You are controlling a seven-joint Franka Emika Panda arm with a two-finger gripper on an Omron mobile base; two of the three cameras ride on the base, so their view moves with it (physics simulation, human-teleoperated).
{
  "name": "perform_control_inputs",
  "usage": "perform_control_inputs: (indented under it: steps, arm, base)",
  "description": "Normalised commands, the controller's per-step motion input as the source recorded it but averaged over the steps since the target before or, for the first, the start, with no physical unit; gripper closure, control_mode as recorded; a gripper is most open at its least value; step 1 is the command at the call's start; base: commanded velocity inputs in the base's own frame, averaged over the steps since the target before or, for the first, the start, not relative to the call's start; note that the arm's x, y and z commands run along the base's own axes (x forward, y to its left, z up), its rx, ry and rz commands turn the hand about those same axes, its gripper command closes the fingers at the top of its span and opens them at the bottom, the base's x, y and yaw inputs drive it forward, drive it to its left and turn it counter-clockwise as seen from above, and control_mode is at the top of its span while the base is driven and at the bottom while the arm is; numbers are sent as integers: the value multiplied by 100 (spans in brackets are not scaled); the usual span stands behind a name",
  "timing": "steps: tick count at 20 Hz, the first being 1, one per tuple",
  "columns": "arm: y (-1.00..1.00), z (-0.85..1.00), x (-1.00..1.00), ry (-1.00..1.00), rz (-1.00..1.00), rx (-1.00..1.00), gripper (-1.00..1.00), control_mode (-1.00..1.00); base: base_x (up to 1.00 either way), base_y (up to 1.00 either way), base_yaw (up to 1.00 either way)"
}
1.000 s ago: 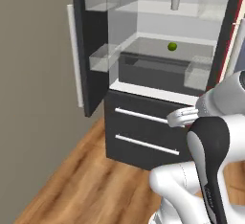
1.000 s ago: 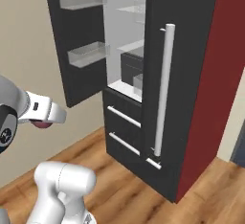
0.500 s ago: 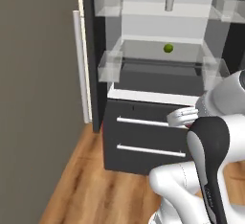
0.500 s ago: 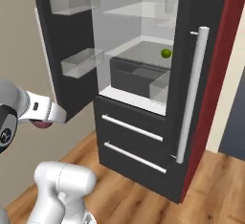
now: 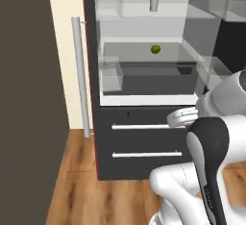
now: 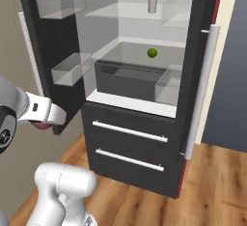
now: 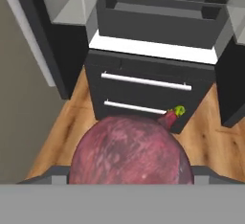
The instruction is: Place the liquor on the top shelf of the fridge to keep it out of children's reach, and place the onion and lime on lower shelves for easy access.
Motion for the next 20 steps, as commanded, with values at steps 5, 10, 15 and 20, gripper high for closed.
perform_control_inputs:
  steps: [5,10,15,20]
  arm:
    - [0,0,0,0,0,0,100,100]
    - [0,0,0,0,0,0,100,100]
    - [0,0,0,0,0,0,100,100]
    - [0,0,0,0,0,0,100,100]
  base:
    - [33,14,-36]
    - [30,8,-34]
    - [21,0,-21]
    - [26,0,-5]
